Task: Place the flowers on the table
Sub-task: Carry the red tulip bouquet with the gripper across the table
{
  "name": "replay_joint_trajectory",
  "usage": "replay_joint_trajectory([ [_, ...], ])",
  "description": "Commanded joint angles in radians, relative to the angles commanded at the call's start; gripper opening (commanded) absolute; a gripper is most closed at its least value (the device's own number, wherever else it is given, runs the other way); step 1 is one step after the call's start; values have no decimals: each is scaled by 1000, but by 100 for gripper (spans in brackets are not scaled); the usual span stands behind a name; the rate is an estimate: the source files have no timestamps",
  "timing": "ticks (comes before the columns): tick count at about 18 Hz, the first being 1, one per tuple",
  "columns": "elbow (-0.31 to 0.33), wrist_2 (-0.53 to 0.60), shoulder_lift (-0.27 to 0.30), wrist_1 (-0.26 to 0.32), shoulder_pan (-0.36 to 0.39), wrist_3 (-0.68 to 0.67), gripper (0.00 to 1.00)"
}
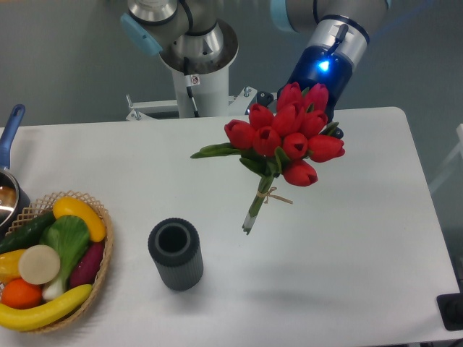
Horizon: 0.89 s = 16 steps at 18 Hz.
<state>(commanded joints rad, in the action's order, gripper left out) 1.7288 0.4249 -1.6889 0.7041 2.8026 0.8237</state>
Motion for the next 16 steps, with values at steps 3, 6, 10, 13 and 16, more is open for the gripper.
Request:
replay_joint_trajectory([
  [3,12,3,9,0,0,15,22],
  [6,17,5,20,3,23,14,22],
  [10,18,75,51,3,52,15,22],
  [13,18,208,81,5,46,17,22],
  [16,35,374,112,11,41,26,22],
])
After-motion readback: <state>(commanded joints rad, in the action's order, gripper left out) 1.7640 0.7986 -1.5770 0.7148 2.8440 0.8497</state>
